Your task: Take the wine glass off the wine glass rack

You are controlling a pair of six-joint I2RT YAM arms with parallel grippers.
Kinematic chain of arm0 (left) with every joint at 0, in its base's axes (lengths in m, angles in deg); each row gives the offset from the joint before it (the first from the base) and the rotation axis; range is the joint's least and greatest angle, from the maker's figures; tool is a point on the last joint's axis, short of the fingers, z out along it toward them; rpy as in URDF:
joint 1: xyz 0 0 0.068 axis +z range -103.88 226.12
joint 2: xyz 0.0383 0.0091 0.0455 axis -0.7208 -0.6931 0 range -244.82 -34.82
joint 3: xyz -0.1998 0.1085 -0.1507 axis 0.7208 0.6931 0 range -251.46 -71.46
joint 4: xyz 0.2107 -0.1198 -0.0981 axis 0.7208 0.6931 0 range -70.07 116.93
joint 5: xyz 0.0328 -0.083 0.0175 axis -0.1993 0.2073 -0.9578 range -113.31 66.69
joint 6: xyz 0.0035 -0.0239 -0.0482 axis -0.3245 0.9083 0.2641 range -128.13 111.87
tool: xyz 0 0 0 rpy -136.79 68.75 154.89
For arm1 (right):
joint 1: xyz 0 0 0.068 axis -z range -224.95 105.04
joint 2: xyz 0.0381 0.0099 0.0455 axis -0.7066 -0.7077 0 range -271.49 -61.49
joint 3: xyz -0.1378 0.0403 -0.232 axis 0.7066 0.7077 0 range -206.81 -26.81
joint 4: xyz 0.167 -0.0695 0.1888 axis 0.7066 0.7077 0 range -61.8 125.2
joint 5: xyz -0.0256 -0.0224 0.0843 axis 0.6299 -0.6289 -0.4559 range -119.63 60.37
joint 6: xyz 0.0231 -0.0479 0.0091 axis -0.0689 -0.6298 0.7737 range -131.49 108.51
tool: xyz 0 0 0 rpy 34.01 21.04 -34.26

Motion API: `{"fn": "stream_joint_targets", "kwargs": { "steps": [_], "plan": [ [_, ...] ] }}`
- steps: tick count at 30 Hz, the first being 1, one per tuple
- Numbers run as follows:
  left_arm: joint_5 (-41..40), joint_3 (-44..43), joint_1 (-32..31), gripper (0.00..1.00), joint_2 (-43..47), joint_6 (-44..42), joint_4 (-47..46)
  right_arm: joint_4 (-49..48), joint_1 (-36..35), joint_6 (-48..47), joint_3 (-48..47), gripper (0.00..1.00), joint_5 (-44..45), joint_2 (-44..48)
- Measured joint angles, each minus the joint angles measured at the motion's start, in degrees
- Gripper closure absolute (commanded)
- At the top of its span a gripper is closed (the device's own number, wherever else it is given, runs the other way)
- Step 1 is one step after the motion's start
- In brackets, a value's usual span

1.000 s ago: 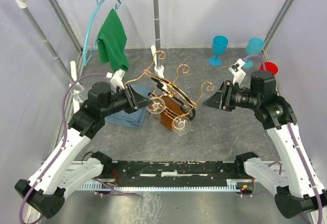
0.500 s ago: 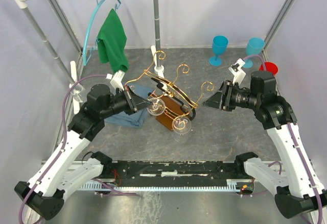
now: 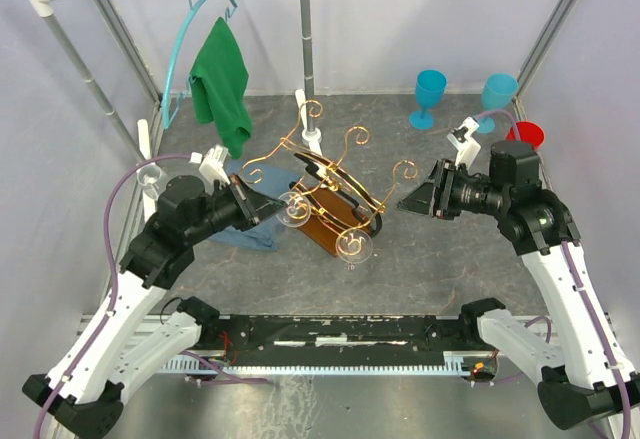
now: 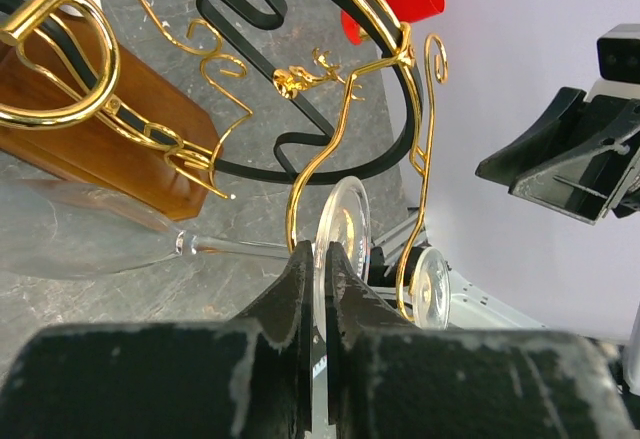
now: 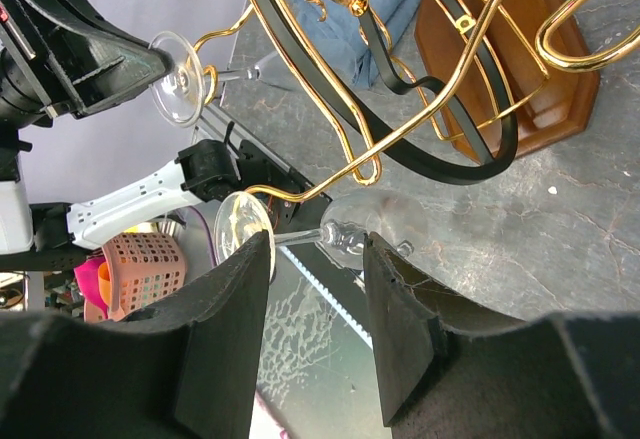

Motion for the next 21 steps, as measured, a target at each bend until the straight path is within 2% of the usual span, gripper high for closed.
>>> {"fn": "stream_joint_targets", "kwargs": {
  "steps": [21],
  "plan": [
    [-2.1, 0.0, 0.0, 0.97, -4.6, 0.0, -5.9, 0.0, -0.2, 0.0, 0.8, 0.50, 0.0, 1.0]
  ]
}}
